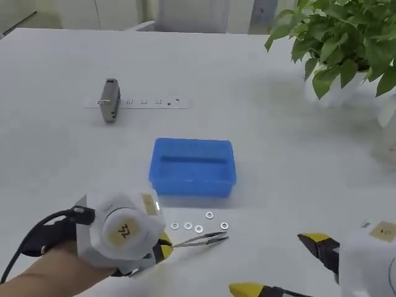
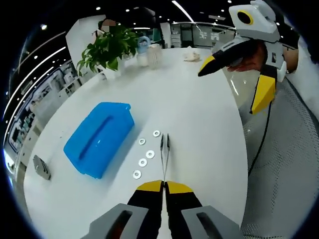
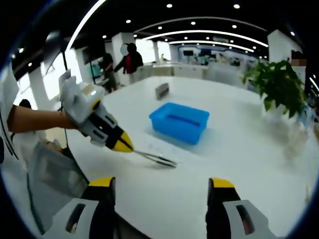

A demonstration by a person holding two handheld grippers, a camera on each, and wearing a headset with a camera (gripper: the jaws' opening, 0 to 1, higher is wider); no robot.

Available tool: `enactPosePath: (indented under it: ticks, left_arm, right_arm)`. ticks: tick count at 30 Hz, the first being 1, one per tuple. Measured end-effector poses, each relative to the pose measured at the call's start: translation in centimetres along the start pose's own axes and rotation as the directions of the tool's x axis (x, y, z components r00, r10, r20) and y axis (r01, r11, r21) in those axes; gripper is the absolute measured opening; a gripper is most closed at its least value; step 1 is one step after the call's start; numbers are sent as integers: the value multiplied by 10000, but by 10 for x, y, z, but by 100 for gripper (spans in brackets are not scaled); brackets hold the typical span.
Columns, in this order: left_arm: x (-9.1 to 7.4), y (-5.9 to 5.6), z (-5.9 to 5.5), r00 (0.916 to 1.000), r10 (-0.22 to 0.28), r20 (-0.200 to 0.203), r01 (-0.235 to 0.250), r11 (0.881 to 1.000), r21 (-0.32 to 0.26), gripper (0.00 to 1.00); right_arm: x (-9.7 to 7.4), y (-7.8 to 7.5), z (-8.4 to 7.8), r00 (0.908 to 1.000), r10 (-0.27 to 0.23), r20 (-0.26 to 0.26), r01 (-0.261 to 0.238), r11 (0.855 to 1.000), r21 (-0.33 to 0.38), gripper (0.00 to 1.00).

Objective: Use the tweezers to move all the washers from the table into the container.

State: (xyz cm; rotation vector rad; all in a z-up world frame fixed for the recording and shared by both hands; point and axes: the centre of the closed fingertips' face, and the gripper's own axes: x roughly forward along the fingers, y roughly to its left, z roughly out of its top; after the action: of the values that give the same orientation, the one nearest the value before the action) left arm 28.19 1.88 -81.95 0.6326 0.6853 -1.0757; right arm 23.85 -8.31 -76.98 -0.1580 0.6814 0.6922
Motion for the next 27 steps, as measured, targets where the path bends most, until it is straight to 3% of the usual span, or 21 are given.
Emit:
enactPosePath:
  ticks: [2, 5, 10, 21, 27]
  left_arm:
    - [-8, -3, 8, 9997, 57, 230, -55, 9999, -89, 0]
    - [-19, -7, 18, 9984, 131, 556, -120, 9997, -189, 0]
    - [-31, -11, 31, 9960, 163, 873, -146, 9997, -208, 0]
    - [-41, -14, 47, 9941, -24, 1084, -14, 9994, 350, 0]
    - [-43, -17, 55, 9922, -201, 1229, 119, 9976, 675, 0]
  right_arm:
    - [5, 12, 1, 9983, 557, -177, -564, 9975, -415, 59]
    - [15, 22, 5, 9944, 994, -364, -1031, 9875, -1192, 45]
    - [40, 30, 14, 9822, 1734, -720, -1856, 9548, -2323, 24]
    - [79, 48, 18, 9464, 2819, -1579, -3195, 8889, -3284, 18]
    - [88, 49, 20, 9371, 3022, -1747, -3462, 8684, -3550, 11]
